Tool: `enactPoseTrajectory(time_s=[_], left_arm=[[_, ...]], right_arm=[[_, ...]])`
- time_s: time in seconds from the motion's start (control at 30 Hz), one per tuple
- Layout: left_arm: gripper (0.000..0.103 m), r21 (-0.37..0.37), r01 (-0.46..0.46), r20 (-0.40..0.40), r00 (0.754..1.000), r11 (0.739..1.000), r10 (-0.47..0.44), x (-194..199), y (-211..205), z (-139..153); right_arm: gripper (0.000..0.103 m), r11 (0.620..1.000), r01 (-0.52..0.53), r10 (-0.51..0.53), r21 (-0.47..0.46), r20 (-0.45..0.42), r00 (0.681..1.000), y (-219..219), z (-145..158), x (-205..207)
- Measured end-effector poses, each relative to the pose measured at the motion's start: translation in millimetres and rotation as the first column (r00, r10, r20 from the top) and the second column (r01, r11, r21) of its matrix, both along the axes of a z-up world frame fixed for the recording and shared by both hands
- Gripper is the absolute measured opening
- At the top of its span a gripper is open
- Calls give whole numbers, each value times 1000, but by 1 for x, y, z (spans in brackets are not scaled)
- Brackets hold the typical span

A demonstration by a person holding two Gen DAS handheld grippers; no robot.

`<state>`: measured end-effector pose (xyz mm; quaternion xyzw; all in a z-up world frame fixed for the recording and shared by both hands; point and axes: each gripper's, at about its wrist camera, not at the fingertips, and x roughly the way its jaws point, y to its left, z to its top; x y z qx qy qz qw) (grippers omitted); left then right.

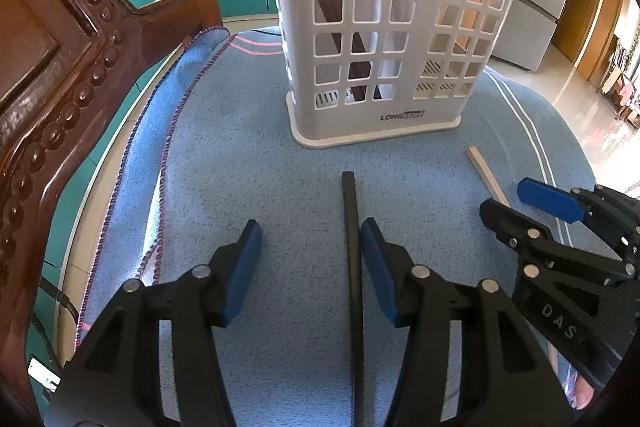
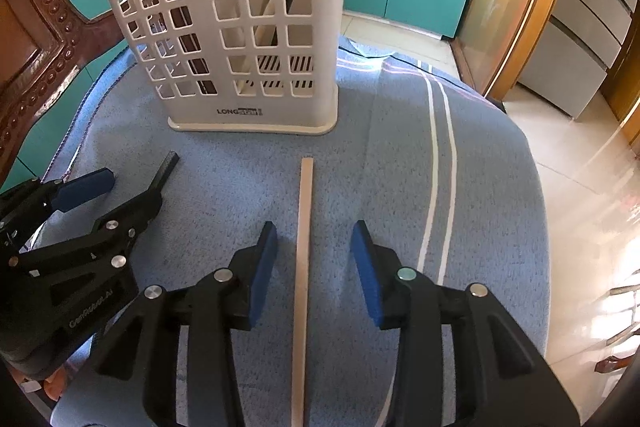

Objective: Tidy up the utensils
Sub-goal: 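Lift both chopsticks upright and carry them over the white holder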

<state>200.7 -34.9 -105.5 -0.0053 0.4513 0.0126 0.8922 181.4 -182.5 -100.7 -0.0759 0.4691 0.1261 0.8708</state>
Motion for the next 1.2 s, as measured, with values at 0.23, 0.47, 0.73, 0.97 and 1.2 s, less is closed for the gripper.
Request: enactPoseTrajectory(time_s=[0.23, 0.47, 0.73, 0.97, 1.2], left_arm=[[54, 0, 6, -1, 1000, 1000, -6, 0, -1, 1], [55, 1, 2, 0, 1000, 1000, -2, -3, 0, 0], [41, -4, 25, 3, 1000, 1000, -25, -6, -3, 1], [7, -56, 42, 22, 999, 998, -41, -13, -8, 5], [7, -106, 70, 222, 974, 992, -45, -61, 3, 71]], right_arm=[[43, 1000, 3, -3, 2, 13, 1000, 1, -2, 6], [44, 1000, 4, -4, 3, 25, 1000, 4, -3, 8], [29, 1000, -23, 23, 21, 9, 1000, 9, -3, 7], [7, 996, -54, 55, 67, -14, 998, 13, 0, 5], [7, 972, -131, 104, 196, 144, 984, -9, 66, -24]])
